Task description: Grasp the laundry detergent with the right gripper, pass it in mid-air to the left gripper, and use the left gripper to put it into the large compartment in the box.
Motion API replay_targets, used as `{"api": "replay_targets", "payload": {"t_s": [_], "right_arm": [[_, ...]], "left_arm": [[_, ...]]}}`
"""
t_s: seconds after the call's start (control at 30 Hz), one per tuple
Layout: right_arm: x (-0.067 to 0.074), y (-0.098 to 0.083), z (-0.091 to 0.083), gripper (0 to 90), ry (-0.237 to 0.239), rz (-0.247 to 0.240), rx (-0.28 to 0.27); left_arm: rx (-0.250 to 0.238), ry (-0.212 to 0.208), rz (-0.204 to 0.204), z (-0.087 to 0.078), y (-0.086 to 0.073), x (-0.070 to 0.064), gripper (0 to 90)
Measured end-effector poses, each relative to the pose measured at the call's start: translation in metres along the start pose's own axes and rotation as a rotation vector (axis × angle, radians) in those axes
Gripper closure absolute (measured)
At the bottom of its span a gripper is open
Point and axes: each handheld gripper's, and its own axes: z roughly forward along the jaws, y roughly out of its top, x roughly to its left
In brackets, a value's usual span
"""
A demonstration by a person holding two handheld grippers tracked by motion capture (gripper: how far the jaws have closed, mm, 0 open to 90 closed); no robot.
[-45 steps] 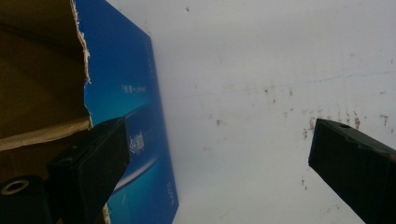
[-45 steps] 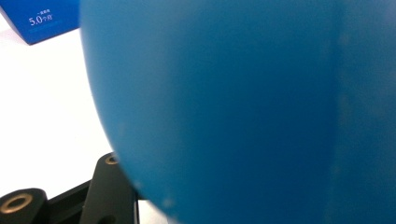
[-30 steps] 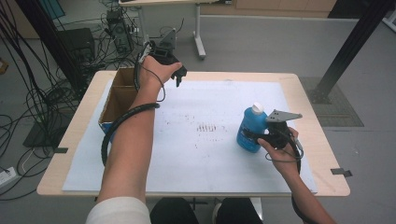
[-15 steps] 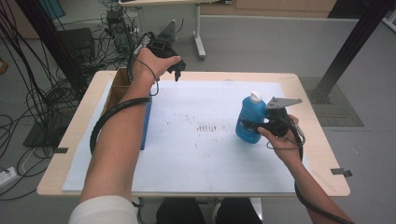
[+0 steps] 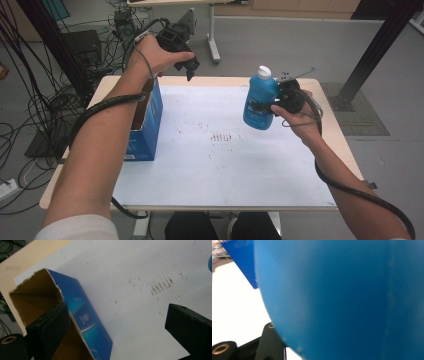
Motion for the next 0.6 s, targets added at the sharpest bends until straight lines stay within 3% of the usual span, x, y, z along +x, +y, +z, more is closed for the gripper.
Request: {"api": "replay_targets", "payload": {"t_s": [0.27, 0.4, 0.6], "right_arm": [[-0.002, 0.035, 0.021, 43.9, 0.072, -0.042, 0.008], [-0.002, 0.046, 0.034, 43.9, 0.122, -0.05, 0.009], [0.006, 0.059, 0.055, 43.9, 0.172, -0.093, 0.025]], "left_arm": [[-0.018, -0.002, 0.119, -0.018, -0.001, -0.002, 6.3], [-0.015, 0.002, 0.202, -0.022, -0.002, -0.008, 6.4], [-0.01, -0.007, 0.28, -0.026, -0.003, -0.013, 6.2]]}}
